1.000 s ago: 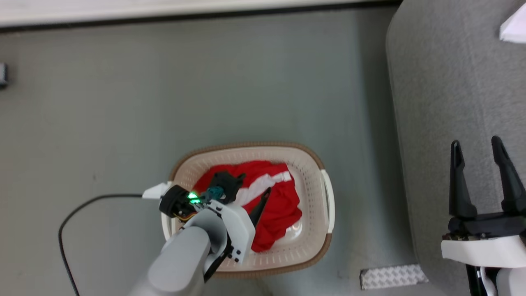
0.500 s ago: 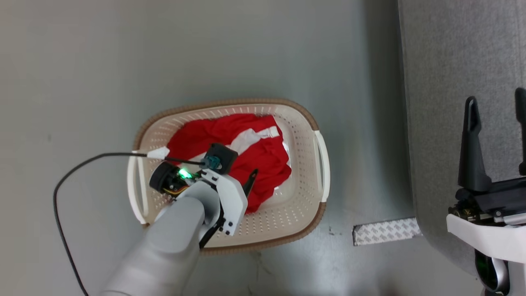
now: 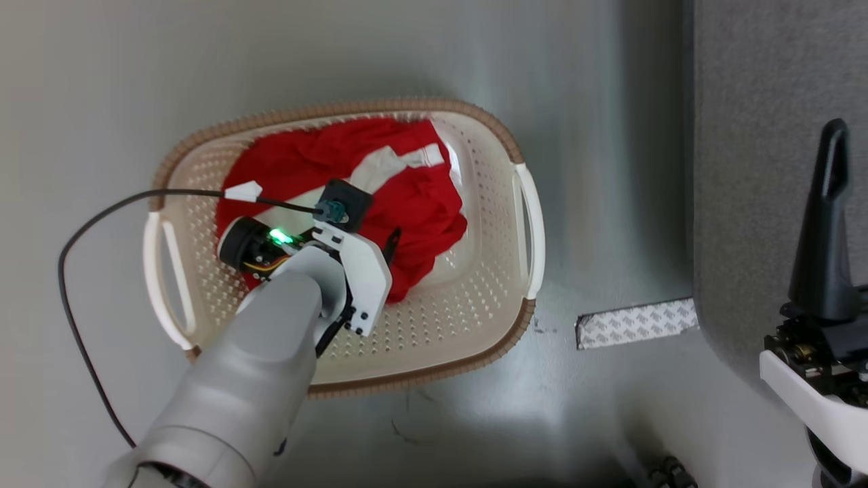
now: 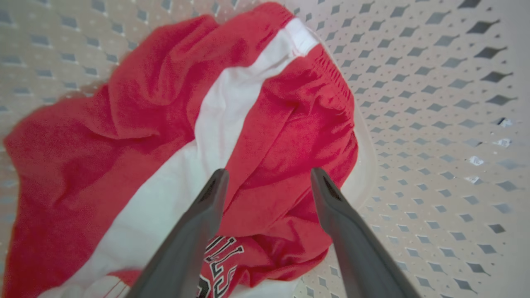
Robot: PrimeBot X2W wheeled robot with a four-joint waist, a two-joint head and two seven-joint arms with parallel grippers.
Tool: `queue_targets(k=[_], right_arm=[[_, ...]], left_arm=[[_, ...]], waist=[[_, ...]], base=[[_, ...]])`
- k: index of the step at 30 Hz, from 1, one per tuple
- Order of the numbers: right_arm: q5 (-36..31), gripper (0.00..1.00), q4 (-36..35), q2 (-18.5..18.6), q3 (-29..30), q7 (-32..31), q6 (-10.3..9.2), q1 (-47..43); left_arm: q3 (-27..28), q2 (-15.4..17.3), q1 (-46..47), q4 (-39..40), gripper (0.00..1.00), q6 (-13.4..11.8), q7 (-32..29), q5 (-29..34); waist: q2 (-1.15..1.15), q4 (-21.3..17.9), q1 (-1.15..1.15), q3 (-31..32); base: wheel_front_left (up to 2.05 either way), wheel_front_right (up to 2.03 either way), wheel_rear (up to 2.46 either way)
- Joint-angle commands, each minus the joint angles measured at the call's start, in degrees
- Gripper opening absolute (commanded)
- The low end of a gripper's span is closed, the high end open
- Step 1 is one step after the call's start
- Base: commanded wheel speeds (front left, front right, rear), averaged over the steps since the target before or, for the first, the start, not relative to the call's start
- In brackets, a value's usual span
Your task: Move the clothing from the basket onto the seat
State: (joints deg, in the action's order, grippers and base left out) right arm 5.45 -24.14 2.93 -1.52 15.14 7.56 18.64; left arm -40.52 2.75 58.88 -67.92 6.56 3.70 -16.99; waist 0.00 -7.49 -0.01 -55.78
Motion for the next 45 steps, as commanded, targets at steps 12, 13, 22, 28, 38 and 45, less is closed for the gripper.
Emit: queue_targets(k=[12,13,22,28,38,45], right_arm=[[-1.0,1.0,-4.7,-0.1,-1.4,0.0,-0.16,-1.6],[-0.9,1.0,-4.9,-0.1,-1.5,0.0,-0.16,-1.8],[-0.3,1.0,-6.1,-0.1,-1.3,0.0,-0.16,-3.2],[-0.4,1.0,-6.5,-0.1,-1.0,0.0,-0.16,-4.4],[-3.3,1.0,-8.8,-0.1,-1.1,0.0,-0.16,-7.6],[-5.0,1.0,-11.0,-0.1,-1.4,-1.2,-0.16,-9.1]], left_arm=[[-0.7,1.0,3.7,-4.0,1.0,-0.9,1.2,-0.8],[-0.8,1.2,3.9,-4.2,1.0,-0.8,1.3,-0.8],[-1.8,1.7,3.5,-5.3,1.0,-0.3,0.9,-1.3],[-2.6,1.7,2.9,-5.6,1.0,-0.2,0.3,-1.4],[-4.3,2.6,2.4,-6.0,1.0,-0.4,0.7,-0.6],[-5.2,2.1,3.1,-6.0,0.98,-0.3,1.9,-0.9]], waist=[[0.0,-2.0,0.01,-5.4],[0.0,-2.2,0.01,-5.6],[0.0,-3.8,0.01,-7.1],[0.0,-3.7,0.01,-7.4],[0.0,-2.5,0.01,-7.2],[0.0,-1.1,0.01,-7.5]], base=[[0.0,0.0,0.0],[0.0,0.0,0.0],[0.0,0.0,0.0],[0.0,0.0,0.0],[0.07,0.07,0.07],[0.06,0.06,0.06]])
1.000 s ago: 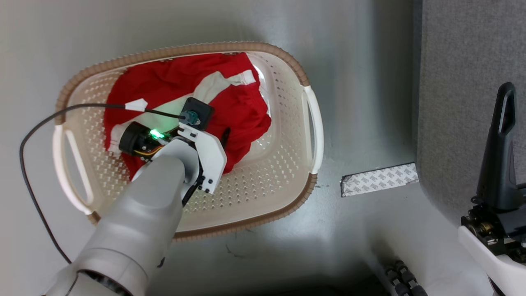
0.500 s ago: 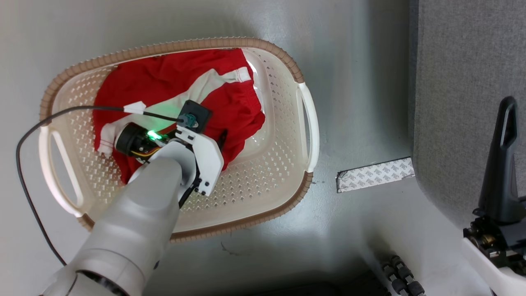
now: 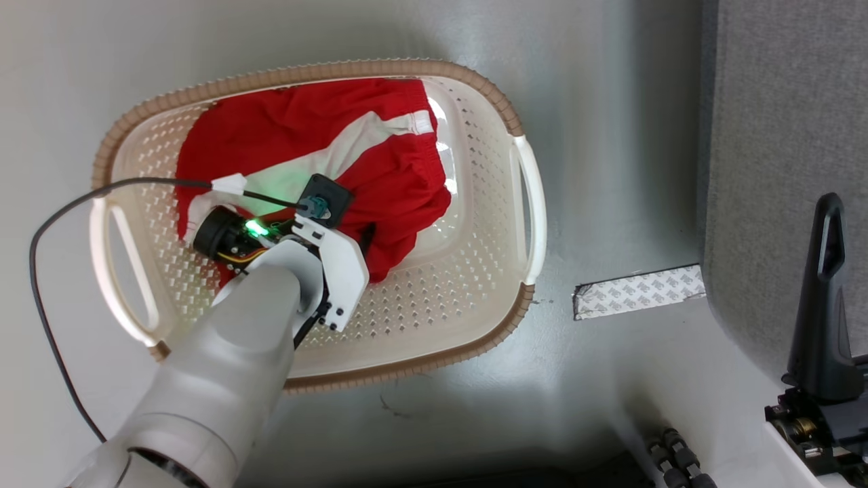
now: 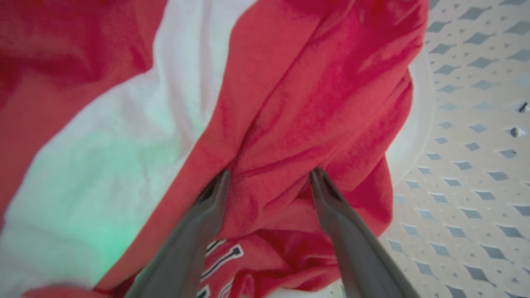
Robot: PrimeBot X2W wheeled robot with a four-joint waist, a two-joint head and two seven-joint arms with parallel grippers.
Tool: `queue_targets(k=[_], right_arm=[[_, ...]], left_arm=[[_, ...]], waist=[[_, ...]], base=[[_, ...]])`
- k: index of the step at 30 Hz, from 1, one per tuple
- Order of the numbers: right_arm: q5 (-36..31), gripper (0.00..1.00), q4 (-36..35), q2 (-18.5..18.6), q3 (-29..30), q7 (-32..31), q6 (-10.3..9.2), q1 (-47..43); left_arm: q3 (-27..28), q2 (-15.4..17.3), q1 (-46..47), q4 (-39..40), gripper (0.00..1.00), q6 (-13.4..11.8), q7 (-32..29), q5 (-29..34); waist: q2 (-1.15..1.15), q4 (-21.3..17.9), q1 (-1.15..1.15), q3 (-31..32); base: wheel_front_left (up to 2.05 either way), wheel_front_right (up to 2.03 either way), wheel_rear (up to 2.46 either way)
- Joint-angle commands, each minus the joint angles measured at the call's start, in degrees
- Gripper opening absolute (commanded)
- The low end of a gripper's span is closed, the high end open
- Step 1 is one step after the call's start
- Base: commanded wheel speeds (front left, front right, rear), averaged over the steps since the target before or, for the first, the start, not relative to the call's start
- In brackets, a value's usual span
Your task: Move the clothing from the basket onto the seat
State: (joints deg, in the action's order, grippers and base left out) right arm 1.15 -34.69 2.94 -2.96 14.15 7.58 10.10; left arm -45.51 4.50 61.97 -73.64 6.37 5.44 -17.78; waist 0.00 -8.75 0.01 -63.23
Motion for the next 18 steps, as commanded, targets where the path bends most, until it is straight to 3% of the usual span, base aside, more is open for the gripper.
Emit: queue_targets(k=[1,3,4,5,9,18], right_arm=[[-0.9,1.0,-0.6,-0.1,0.0,-0.4,-0.17,-0.6],[-1.0,1.0,-1.2,-0.1,-0.1,-0.8,-0.17,-0.8],[-1.0,1.0,-1.4,-0.1,-0.1,-0.9,-0.17,-0.8],[-1.2,1.0,-1.7,-0.1,-0.2,-1.2,-0.17,-0.8],[-1.7,1.0,-2.3,-0.1,-0.2,-1.8,-0.17,-1.0],[-1.9,1.0,-2.9,-0.1,0.1,-2.4,-0.17,-1.3]], left_arm=[[-0.3,0.3,-0.1,-0.3,0.95,-0.1,0.2,-0.2],[-0.4,0.3,-0.3,-0.3,0.84,0.0,0.3,-0.5],[-0.4,0.2,-0.4,-0.3,0.7,0.0,0.3,-0.6],[-0.6,0.2,-0.4,-0.3,0.49,0.1,0.3,-0.6],[-1.0,0.0,-0.8,-0.4,0.0,0.5,0.9,-1.0],[-2.2,-0.6,-0.7,0.2,0.0,1.1,3.4,-2.9]], waist=[[0.0,0.3,-0.01,-0.1],[0.0,0.6,-0.01,-0.1],[0.0,0.7,-0.01,-0.2],[0.0,0.9,-0.01,-0.2],[0.0,1.4,-0.01,-0.3],[0.0,1.7,-0.01,-0.3]], base=[[0.05,0.05,0.05],[0.06,0.06,0.06],[0.05,0.05,0.05],[0.05,0.05,0.05],[0.04,0.04,0.04],[0.01,0.01,0.01]])
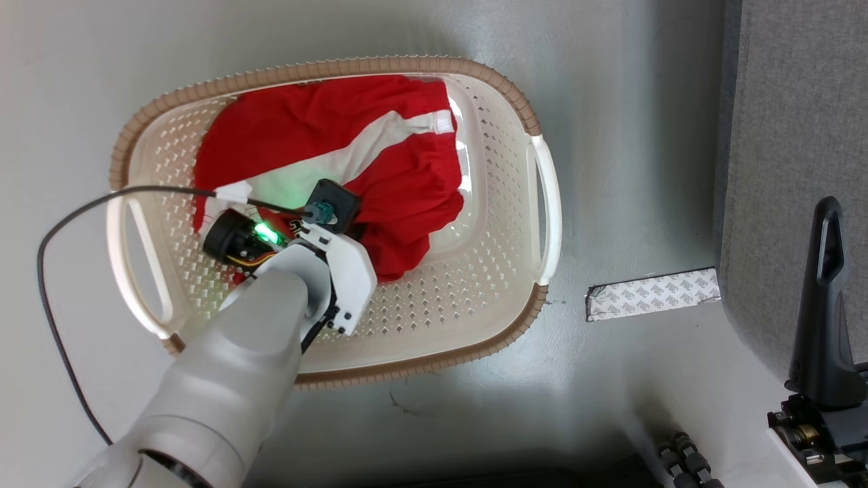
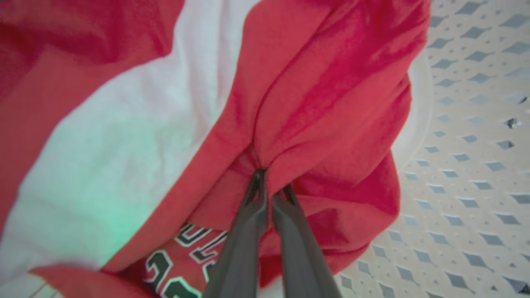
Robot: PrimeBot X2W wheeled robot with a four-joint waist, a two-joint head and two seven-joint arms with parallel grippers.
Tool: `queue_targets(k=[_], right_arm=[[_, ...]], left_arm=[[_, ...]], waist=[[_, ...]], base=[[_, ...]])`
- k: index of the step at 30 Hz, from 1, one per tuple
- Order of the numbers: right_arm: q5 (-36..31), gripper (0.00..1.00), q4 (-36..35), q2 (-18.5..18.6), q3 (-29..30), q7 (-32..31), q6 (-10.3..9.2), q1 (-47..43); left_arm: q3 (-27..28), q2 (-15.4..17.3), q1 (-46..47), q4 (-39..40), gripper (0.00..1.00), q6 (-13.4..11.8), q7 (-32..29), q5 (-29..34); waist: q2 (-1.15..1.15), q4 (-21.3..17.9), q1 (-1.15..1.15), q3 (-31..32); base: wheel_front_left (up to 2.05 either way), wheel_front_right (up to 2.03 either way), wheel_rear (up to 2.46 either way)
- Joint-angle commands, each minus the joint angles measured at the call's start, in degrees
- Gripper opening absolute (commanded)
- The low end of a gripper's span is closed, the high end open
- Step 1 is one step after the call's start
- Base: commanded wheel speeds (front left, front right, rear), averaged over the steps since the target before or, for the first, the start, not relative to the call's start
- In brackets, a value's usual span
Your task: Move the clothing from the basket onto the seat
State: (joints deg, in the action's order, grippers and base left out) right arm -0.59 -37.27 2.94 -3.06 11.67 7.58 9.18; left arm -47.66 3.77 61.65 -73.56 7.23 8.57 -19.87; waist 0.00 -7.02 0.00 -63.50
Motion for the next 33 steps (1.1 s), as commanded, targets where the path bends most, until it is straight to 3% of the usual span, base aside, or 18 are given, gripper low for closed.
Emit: queue_targets(k=[1,10,20,33], right_arm=[[-0.1,1.0,-0.2,-0.1,0.2,0.1,-0.17,-0.4],[0.8,1.0,1.3,-0.1,0.3,1.1,-0.17,1.6],[1.6,1.0,4.6,-0.1,1.4,2.1,-0.17,2.1],[2.7,1.0,12.6,-0.1,5.2,2.9,-0.17,0.7]], left_arm=[[-0.1,0.0,-0.3,0.4,0.0,0.2,0.8,-1.3],[-1.1,-0.4,-0.9,6.0,0.0,0.3,5.0,-7.8],[-0.1,0.3,-4.1,16.5,0.0,0.2,6.6,-17.2],[9.4,1.5,-18.3,32.4,0.0,0.3,6.6,-15.4]], waist=[[0.0,0.0,0.0,0.0],[0.0,0.3,0.0,1.1],[0.0,1.8,0.0,7.5],[0.0,6.2,0.0,22.2]], base=[[0.0,0.0,0.0],[0.0,0.0,0.0],[0.0,0.0,0.0],[0.0,0.0,0.0]])
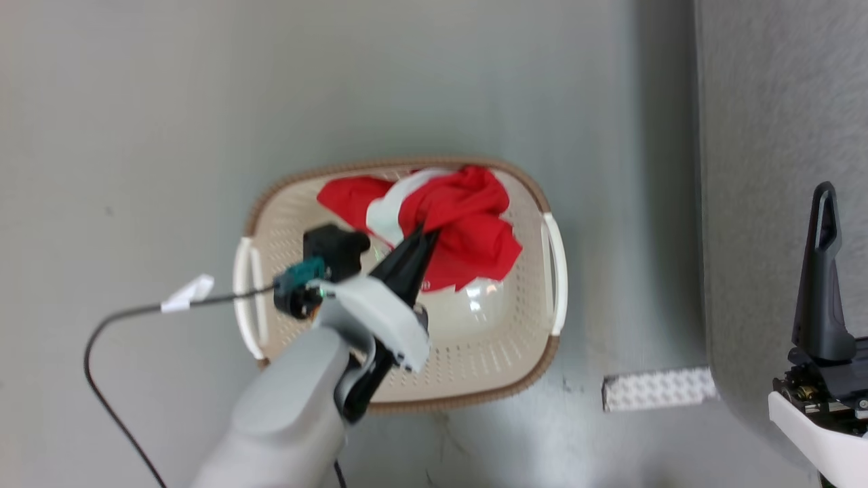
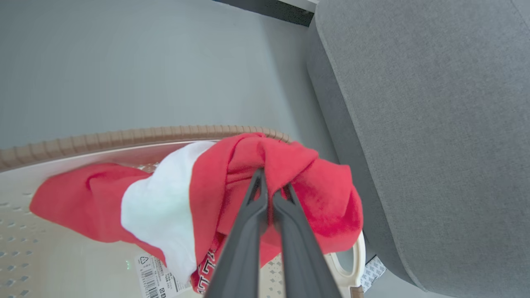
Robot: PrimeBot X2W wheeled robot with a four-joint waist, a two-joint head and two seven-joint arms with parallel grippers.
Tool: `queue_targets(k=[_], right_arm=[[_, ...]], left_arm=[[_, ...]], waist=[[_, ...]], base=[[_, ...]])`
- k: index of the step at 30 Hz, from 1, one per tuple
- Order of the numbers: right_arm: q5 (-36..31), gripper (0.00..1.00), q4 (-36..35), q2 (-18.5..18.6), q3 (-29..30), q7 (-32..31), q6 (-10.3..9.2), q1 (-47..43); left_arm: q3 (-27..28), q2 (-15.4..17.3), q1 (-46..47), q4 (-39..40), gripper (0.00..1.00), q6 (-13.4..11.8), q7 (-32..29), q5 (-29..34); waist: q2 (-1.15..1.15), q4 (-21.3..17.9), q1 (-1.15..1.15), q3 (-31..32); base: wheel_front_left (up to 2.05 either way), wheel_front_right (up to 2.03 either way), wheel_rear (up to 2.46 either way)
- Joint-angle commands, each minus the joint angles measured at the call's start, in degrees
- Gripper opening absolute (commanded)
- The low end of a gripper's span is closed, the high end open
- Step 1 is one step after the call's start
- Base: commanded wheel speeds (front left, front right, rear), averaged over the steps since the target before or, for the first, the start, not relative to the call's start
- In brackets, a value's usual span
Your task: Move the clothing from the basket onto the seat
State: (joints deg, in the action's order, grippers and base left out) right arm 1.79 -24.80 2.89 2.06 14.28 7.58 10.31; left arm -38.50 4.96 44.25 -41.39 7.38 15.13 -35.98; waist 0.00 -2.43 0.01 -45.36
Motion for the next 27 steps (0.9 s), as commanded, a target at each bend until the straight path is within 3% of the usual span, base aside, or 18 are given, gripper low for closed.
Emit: queue_targets(k=[1,27], right_arm=[[0.6,1.0,0.9,0.0,0.5,0.4,-0.17,-0.7],[2.9,1.0,20.5,0.8,2.5,0.9,-0.16,-11.9]], left_arm=[[0.8,0.3,-2.0,0.9,0.0,0.1,0.0,1.1],[16.9,0.2,-26.6,13.3,0.0,-0.3,0.0,12.9]], waist=[[0.0,1.9,-0.01,5.4],[0.0,6.2,-0.01,38.9]], base=[[0.0,0.0,0.0],[0.0,0.0,0.0]])
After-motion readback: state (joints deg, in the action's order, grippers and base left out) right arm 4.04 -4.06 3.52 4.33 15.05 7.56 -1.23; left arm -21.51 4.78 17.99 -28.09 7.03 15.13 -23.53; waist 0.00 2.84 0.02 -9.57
